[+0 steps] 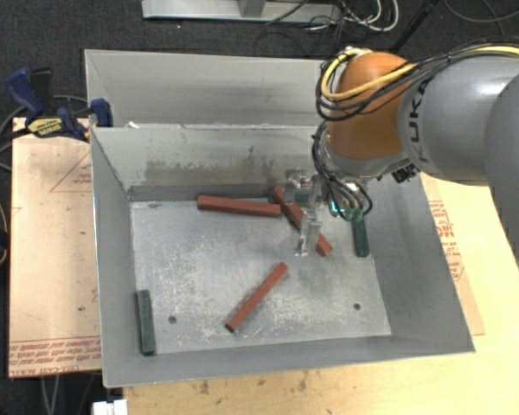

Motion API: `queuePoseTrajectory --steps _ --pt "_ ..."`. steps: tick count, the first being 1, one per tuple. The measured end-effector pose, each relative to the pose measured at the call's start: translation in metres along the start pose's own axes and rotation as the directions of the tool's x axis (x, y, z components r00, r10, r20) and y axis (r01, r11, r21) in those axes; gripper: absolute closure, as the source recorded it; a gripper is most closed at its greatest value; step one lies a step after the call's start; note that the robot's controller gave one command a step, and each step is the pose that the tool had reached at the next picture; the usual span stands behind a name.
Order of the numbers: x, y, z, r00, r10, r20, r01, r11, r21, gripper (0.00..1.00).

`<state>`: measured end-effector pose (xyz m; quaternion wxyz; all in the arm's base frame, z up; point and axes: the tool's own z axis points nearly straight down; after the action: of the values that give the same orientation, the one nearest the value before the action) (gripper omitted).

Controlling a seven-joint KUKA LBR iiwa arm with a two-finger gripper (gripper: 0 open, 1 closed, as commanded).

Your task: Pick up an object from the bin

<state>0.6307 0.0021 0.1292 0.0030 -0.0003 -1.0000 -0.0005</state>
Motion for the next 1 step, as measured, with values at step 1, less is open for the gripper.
queuePoseTrajectory --steps 1 --pt "0.0902 0.0391 0.0216 0.959 -0.283 0.004 0.283 0.959 0.0 0.0"
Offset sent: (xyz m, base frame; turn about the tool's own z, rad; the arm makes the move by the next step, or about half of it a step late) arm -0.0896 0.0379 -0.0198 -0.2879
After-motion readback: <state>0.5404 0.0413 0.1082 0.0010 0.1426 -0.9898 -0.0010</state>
